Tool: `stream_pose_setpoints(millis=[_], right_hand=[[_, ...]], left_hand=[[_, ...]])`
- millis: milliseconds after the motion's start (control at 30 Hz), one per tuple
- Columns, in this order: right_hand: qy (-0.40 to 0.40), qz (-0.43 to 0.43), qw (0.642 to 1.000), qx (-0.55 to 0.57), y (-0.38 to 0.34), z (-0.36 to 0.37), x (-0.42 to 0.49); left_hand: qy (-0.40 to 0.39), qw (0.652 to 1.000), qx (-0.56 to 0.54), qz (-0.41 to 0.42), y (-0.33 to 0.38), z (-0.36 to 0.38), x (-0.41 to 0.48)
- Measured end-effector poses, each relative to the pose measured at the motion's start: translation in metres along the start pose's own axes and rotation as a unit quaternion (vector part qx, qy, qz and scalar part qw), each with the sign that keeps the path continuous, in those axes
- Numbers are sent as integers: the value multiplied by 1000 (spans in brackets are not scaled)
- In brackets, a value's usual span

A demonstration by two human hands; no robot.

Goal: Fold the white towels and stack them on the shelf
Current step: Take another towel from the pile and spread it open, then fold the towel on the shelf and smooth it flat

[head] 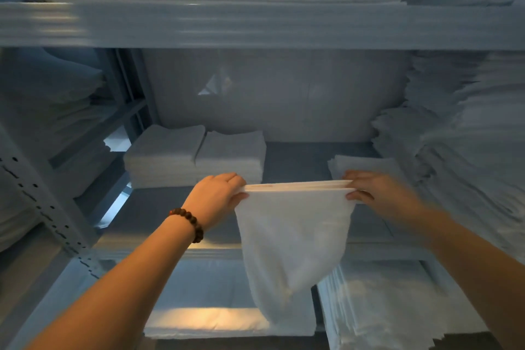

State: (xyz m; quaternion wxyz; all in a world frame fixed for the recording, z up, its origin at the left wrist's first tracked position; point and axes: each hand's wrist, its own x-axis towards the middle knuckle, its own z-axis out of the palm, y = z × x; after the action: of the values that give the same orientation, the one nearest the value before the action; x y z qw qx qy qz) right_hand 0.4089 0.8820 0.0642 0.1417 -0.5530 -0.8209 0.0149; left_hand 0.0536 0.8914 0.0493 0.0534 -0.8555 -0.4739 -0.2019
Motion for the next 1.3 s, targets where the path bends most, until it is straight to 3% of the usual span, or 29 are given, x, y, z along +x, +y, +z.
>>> stream_pose_setpoints(millis=[167, 333, 433, 533, 700, 867, 1067, 1300], right_hand=[[55, 6, 989, 134, -14, -7, 0], [133, 86, 951, 265, -25, -2, 10], [148, 85, 963, 208, -23, -1, 19], [153, 96, 970, 161, -16, 0, 30], [147, 98, 979, 100, 11, 5, 52], [188, 17, 981, -43, 54, 18, 81], [155, 23, 976, -148, 112, 41, 134], [103, 64, 973, -194, 166, 85, 197]], left_hand=[[25, 988, -149, -26, -11, -18, 2], [33, 997, -59, 43, -32, -21, 14], [58, 991, 43, 111, -42, -15, 29], [53, 988, 75, 122, -50, -2, 50], [32, 986, 128, 105, -51, 26, 91], [41, 984, 157, 78, -52, 56, 130], [28, 975, 213, 60, -53, 87, 179], [-57, 964, 260, -2, -74, 145, 239]])
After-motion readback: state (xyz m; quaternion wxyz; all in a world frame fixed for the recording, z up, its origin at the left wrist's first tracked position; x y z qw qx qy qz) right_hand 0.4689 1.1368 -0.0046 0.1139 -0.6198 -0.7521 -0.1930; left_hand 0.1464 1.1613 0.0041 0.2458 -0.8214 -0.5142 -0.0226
